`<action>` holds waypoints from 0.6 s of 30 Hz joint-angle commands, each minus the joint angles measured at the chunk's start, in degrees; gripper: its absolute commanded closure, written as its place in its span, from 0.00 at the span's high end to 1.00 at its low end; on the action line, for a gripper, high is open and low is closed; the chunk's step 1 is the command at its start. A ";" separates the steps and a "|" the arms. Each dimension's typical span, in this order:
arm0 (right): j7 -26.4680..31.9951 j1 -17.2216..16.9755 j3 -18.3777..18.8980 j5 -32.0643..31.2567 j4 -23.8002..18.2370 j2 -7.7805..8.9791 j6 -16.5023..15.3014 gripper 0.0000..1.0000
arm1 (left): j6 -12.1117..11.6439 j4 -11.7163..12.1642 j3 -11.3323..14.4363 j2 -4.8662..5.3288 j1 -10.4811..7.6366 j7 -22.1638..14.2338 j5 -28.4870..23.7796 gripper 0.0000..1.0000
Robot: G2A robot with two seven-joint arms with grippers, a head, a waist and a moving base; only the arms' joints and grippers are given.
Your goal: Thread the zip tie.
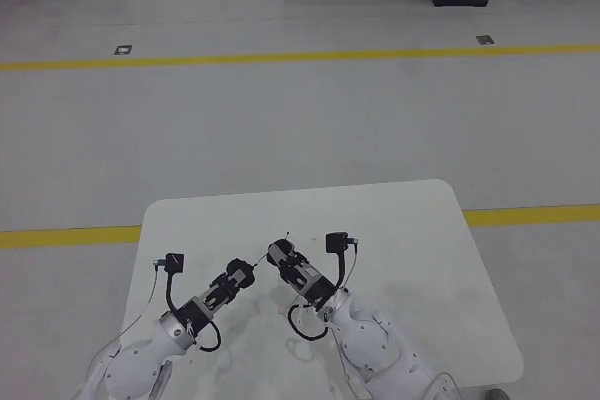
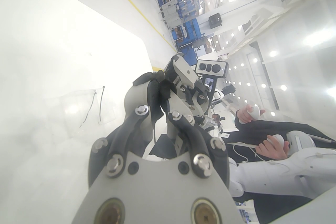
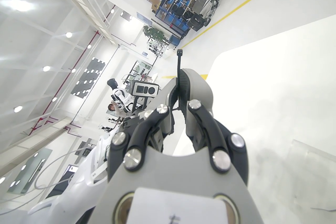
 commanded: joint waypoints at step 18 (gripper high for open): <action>-0.47 -0.14 -0.55 -0.45 0.43 0.06 -0.47 0.00 | 0.00 0.00 0.00 0.00 0.00 0.00 0.00 0.00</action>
